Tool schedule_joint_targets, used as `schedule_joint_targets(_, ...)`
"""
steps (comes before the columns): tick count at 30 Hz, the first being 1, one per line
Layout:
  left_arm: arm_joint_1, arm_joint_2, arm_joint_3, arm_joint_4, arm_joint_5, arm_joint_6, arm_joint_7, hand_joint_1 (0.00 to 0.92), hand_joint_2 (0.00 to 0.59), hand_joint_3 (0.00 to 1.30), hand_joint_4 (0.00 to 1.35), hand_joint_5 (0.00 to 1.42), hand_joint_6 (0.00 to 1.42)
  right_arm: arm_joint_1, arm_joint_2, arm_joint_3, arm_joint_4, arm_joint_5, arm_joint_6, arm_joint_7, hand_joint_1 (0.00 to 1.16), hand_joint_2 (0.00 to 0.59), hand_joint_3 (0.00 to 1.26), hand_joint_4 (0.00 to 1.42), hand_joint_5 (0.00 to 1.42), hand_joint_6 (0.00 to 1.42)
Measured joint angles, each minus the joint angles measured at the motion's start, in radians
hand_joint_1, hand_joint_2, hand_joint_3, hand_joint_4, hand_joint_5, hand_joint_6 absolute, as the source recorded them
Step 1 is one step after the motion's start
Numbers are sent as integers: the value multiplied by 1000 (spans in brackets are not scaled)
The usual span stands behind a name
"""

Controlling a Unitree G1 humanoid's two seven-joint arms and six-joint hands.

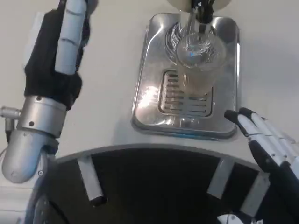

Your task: Grasp the cup under the faucet to collect the drink, then remove the cup.

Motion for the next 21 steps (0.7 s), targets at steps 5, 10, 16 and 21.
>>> schedule_joint_targets(5, -36, -4, 2, -80, -95, 132, -17, 0, 196, 0, 0, 0, 0, -16, -23, 8, 0, 0, 36, 1, 606, 308, 45, 1, 25, 81)
schedule_joint_targets(10, -72, -20, 2, -104, -167, 220, -19, 0, 195, 0, 0, 0, 0, -21, -39, 15, 0, -1, 57, 1, 602, 308, 46, 1, 25, 81)
schedule_joint_targets(16, -122, -30, -14, -93, -175, 266, -28, 0, 195, 0, 0, 0, 0, -22, -51, 16, 0, -2, 67, 0, 599, 310, 46, 1, 25, 81)
schedule_joint_targets(21, -181, -68, -41, -37, -174, 268, -35, 0, 192, 0, 0, 0, 0, -28, -65, 16, 0, -3, 70, -3, 597, 313, 46, 1, 25, 81)
